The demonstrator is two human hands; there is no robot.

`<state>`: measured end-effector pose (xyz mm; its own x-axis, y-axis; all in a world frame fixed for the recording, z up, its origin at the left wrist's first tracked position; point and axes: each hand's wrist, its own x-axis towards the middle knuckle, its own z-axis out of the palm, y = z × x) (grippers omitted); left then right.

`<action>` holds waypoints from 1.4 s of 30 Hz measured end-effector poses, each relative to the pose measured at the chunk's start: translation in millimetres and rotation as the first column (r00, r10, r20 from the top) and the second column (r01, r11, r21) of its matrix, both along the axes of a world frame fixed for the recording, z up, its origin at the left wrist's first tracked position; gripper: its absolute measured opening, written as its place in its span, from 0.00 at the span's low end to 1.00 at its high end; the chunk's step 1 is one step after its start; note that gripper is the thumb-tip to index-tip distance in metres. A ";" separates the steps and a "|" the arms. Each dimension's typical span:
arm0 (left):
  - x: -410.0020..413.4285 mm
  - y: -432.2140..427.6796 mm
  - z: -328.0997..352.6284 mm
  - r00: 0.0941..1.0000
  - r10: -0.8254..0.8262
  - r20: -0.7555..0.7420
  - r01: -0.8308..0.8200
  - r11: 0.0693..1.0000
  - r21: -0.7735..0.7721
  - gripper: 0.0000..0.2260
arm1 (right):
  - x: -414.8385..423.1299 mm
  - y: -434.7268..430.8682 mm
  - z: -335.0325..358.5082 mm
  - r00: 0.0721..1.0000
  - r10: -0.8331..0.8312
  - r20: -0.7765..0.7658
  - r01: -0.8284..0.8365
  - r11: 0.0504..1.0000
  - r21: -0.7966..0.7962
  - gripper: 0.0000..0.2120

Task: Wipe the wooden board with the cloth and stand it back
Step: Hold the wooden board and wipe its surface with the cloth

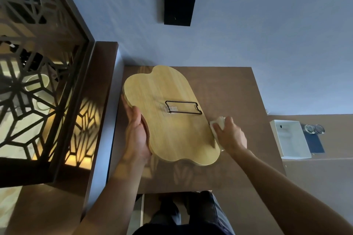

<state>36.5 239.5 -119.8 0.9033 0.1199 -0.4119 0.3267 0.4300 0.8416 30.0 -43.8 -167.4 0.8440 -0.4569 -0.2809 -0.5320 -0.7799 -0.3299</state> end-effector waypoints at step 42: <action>-0.7 6.2 -14.4 0.999 0.020 0.032 -0.016 0.993 -0.116 0.26 | 4.7 1.1 -2.5 0.995 0.085 0.056 -0.083 0.996 -0.034 0.16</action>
<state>35.9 245.7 -134.2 0.9149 0.0899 -0.3936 0.2904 0.5307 0.7963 34.7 -42.8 -169.8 0.8942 -0.3913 -0.2174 -0.4448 -0.8318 -0.3320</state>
